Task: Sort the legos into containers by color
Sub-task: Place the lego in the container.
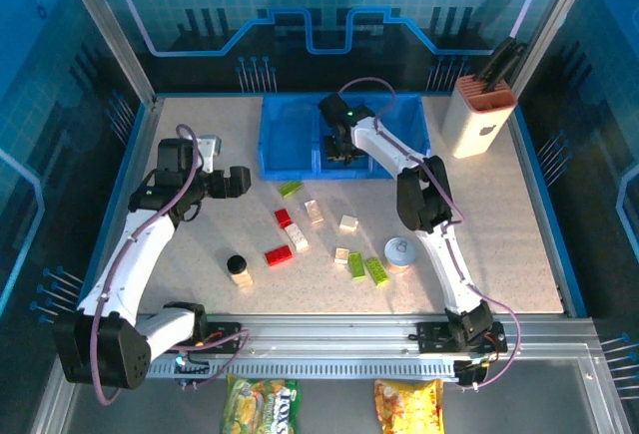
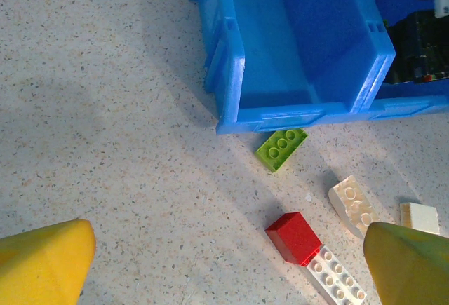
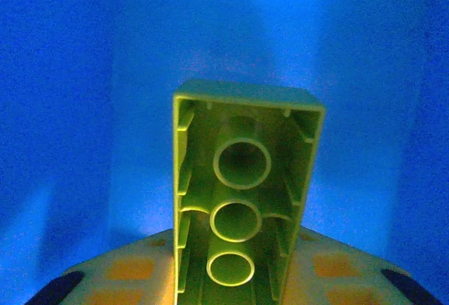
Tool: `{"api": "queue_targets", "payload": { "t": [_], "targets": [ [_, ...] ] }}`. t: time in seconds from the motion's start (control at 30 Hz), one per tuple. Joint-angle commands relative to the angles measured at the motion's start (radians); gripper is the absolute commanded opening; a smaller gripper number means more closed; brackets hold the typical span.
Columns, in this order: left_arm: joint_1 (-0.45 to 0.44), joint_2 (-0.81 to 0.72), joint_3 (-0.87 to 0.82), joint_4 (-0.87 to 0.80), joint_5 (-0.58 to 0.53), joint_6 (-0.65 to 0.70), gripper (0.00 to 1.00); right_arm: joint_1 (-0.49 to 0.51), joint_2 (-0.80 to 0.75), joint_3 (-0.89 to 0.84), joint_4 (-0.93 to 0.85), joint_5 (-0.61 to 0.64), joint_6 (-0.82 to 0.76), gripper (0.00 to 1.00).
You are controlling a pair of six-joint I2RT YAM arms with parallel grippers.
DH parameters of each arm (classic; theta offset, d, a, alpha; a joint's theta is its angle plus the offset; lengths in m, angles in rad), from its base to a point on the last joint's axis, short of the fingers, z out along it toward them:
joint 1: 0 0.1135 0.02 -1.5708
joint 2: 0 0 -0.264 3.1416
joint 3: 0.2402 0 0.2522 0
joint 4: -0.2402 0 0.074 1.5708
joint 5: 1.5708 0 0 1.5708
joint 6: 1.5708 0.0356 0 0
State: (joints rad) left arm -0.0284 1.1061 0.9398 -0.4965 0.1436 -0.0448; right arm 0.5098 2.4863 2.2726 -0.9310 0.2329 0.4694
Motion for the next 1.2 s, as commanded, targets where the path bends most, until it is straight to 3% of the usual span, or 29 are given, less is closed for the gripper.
{"api": "queue_targets", "payload": {
  "t": [0.0,0.37,0.73,1.17],
  "targets": [
    [0.007,-0.014,0.004,-0.019,0.0,0.019,0.99,-0.017,0.049,0.061,-0.009,0.014,-0.012,0.34],
    [0.007,-0.008,0.004,-0.017,0.004,0.019,0.99,-0.022,0.088,0.103,-0.02,0.019,-0.01,0.42],
    [0.007,-0.005,0.005,-0.021,-0.002,0.013,0.99,-0.015,-0.026,0.123,-0.09,0.026,-0.027,0.49],
    [-0.024,0.08,0.116,-0.173,-0.073,-0.075,0.96,0.046,-0.328,-0.172,-0.049,0.006,-0.025,0.49]
  ]
}}
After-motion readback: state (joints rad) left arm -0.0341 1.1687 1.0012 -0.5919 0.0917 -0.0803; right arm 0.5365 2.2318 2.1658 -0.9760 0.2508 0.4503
